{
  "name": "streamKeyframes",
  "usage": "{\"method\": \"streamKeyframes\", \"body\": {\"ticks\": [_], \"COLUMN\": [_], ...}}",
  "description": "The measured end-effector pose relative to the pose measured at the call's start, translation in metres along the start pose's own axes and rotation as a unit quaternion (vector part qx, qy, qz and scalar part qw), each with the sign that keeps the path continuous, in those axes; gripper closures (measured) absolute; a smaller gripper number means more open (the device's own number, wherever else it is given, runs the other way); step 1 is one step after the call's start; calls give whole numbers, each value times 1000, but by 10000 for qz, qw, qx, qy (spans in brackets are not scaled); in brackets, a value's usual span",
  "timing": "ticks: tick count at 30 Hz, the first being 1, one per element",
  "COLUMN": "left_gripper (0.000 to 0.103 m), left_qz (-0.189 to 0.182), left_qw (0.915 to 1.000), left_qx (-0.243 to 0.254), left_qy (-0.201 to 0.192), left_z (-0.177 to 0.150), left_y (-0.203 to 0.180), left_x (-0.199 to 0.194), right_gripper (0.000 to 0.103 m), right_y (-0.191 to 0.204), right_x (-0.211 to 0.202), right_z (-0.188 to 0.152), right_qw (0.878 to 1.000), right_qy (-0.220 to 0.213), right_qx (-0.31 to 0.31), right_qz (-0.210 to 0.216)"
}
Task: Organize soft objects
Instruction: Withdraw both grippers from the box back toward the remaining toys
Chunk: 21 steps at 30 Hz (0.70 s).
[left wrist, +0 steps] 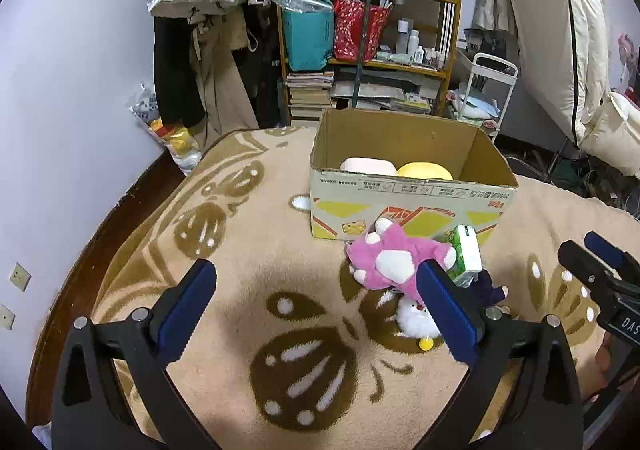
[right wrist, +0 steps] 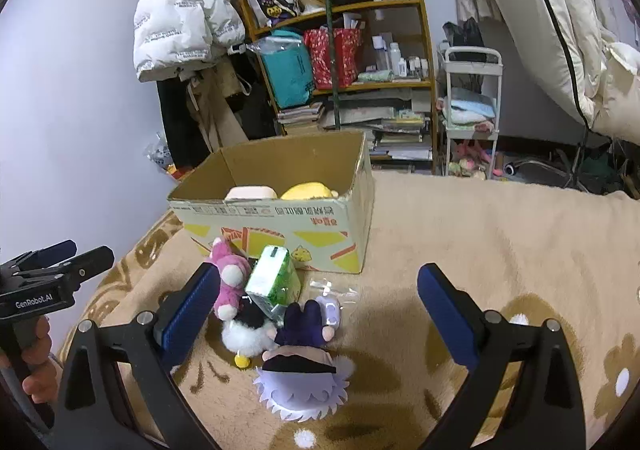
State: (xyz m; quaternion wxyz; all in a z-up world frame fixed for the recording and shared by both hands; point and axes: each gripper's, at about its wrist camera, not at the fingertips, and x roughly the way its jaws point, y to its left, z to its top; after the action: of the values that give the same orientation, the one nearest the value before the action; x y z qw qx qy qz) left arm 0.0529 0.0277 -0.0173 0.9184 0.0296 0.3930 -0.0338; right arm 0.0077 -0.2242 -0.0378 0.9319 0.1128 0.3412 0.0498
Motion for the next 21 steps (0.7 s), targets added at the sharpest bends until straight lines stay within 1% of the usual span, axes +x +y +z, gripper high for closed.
{"method": "streamKeyframes", "body": {"ticks": [5, 12, 21], "left_gripper": [4, 4, 4], "left_qz": [-53, -127, -407], "left_qw": [9999, 9996, 9989], "left_qx": [-29, 87, 209], "left_qy": [113, 229, 132], "left_z": [1, 4, 10], "left_y": [-2, -15, -38], "left_x": [10, 28, 48], "right_gripper": [0, 0, 0], "right_y": [-1, 2, -2], "right_x": [12, 30, 55], "right_z": [-1, -4, -10], "right_qw": [9998, 9984, 9955], "right_qy": [188, 531, 925], "right_qx": [53, -77, -14], "right_qz": [-62, -167, -213]}}
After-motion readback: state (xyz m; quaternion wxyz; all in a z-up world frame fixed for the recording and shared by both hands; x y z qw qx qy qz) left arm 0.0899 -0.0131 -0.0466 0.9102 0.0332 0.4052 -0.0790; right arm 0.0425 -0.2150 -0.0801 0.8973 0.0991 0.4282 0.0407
